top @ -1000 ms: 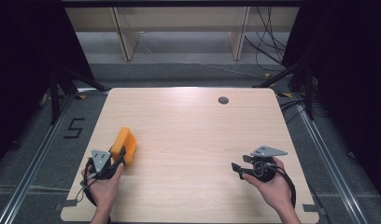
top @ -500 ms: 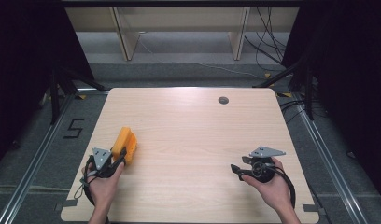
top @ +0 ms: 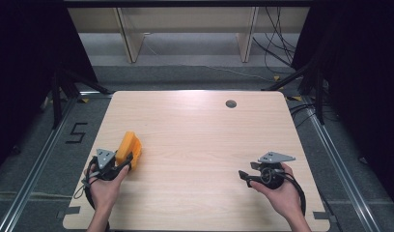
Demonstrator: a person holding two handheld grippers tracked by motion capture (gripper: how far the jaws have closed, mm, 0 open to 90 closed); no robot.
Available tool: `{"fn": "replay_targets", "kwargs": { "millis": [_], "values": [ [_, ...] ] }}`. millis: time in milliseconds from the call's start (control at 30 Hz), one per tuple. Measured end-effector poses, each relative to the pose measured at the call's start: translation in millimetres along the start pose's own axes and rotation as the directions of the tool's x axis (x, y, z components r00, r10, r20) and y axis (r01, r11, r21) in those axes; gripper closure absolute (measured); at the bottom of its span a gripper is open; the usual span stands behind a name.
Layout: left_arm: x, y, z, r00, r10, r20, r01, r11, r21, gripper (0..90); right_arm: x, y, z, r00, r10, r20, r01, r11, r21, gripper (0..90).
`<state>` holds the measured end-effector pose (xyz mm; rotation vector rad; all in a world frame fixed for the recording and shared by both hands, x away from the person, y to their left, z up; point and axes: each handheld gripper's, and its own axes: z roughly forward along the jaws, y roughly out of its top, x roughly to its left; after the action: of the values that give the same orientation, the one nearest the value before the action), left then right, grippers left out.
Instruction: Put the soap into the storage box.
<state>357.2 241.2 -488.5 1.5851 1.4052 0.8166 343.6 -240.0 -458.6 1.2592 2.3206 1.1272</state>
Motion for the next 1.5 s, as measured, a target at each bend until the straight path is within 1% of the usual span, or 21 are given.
{"fn": "replay_targets", "kwargs": {
  "millis": [67, 200, 233, 267, 367, 467, 500, 533, 667, 700, 800, 867, 900, 933, 967, 1000, 1167, 1233, 1267, 1300, 1500],
  "values": [
    [1.1, 1.6, 0.1, 1.0000, -0.001, 0.003, 0.000, 1.0000, 0.010, 46.5, 0.8, -0.2, -0.3, 0.9998, 0.001, 0.018, -0.001, 1.000, -0.006, 39.9],
    [2.2, 5.5, -1.3, 1.0000, -0.004, -0.004, 0.004, 0.9994, 0.035, 42.4, 0.0, 0.0, -0.3, 1.0000, 0.001, 0.003, -0.001, 1.000, 0.000, 39.9],
    [2.5, 6.4, -1.8, 1.0000, 0.000, -0.003, 0.000, 0.9991, 0.041, 41.2, 0.3, -0.1, -0.4, 1.0000, 0.006, 0.001, -0.006, 1.000, -0.002, 39.8],
    [2.9, 7.8, -2.7, 1.0000, 0.005, 0.000, -0.005, 0.9988, 0.049, 39.3, 1.0, -0.3, -0.5, 0.9998, 0.005, 0.018, -0.005, 1.000, -0.006, 39.5],
    [4.4, 12.5, -6.2, 1.0000, 0.008, -0.002, -0.008, 0.9976, 0.069, 37.3, 1.0, -0.4, 0.4, 1.0000, 0.006, 0.005, -0.006, 1.000, -0.009, 39.3],
    [5.7, 16.0, -10.2, 0.9996, 0.024, -0.011, -0.023, 0.9961, 0.086, 32.6, 1.9, -0.6, 0.4, 0.9998, 0.008, 0.020, -0.007, 1.000, -0.014, 39.1],
    [6.1, 17.2, -11.6, 0.9993, 0.035, -0.013, -0.033, 0.9945, 0.099, 31.2, 0.7, 0.1, -0.6, 1.0000, 0.000, 0.001, 0.000, 1.000, 0.005, 39.0],
    [7.4, 18.2, -12.8, 0.9990, 0.045, -0.003, -0.045, 0.9934, 0.106, 29.8, 0.6, 0.1, -0.6, 0.9999, 0.006, -0.012, -0.006, 1.000, 0.006, 39.0],
    [13.4, 20.8, -20.2, 0.9983, 0.040, 0.044, -0.045, 0.9913, 0.123, 27.5, 0.7, -0.5, -1.0, 0.9999, 0.001, 0.017, -0.001, 1.000, 0.003, 38.9],
    [14.4, 20.6, -22.5, 0.9979, 0.045, 0.047, -0.051, 0.9910, 0.124, 27.4, 0.2, -0.5, -0.2, 1.0000, 0.004, 0.001, -0.004, 1.000, 0.004, 38.9],
    [16.4, 18.0, -30.0, 0.9958, 0.050, 0.076, -0.061, 0.9889, 0.136, 27.3, 0.9, -0.4, -0.6, 0.9998, 0.004, 0.019, -0.005, 1.000, 0.003, 39.0],
    [17.2, 15.0, -34.6, 0.9945, 0.042, 0.096, -0.055, 0.9887, 0.139, 27.0, -0.1, -0.3, -0.1, 0.9999, 0.007, -0.010, -0.007, 1.000, 0.005, 38.9],
    [18.2, 13.6, -36.9, 0.9935, 0.042, 0.106, -0.057, 0.9885, 0.140, 26.9, 1.0, -0.9, 0.7, 0.9998, 0.016, -0.008, -0.016, 1.000, -0.009, 38.9],
    [19.3, 12.7, -39.6, 0.9930, 0.046, 0.108, -0.062, 0.9875, 0.145, 26.8, 0.3, -1.0, 0.3, 0.9999, 0.014, 0.006, -0.014, 1.000, -0.007, 38.9],
    [20.3, 11.6, -41.5, 0.9924, 0.043, 0.115, -0.059, 0.9882, 0.141, 26.8, 2.0, -1.1, 0.2, 0.9994, 0.034, 0.008, -0.034, 0.999, -0.005, 39.0],
    [21.3, 10.8, -43.6, 0.9919, 0.039, 0.121, -0.056, 0.9886, 0.140, 26.8, -0.4, -0.8, -0.2, 0.9998, -0.001, 0.021, 0.001, 1.000, -0.003, 39.0],
    [25.0, 5.5, -51.5, 0.9876, 0.028, 0.154, -0.050, 0.9887, 0.141, 26.7, -0.2, -0.8, -0.1, 0.9998, -0.002, 0.019, 0.002, 1.000, -0.003, 38.9],
    [27.3, 3.5, -54.7, 0.9860, 0.046, 0.160, -0.069, 0.9877, 0.140, 26.6, 0.9, -1.4, 1.0, 0.9998, 0.016, 0.011, -0.016, 1.000, -0.008, 39.0],
    [28.5, 2.0, -55.8, 0.9854, 0.041, 0.166, -0.064, 0.9881, 0.140, 26.5, -0.6, -1.0, 0.2, 0.9998, -0.005, 0.019, 0.005, 1.000, -0.003, 39.0],
    [30.5, 1.1, -57.6, 0.9846, 0.049, 0.168, -0.075, 0.9862, 0.148, 26.5, -0.7, -1.2, 0.4, 0.9998, -0.005, 0.019, 0.005, 1.000, -0.005, 39.0],
    [36.9, -8.1, -63.3, 0.9823, 0.051, 0.180, -0.076, 0.9877, 0.137, 26.5, -0.9, -1.3, 0.9, 0.9998, -0.005, 0.017, 0.005, 1.000, -0.005, 38.9]
  ]
}}
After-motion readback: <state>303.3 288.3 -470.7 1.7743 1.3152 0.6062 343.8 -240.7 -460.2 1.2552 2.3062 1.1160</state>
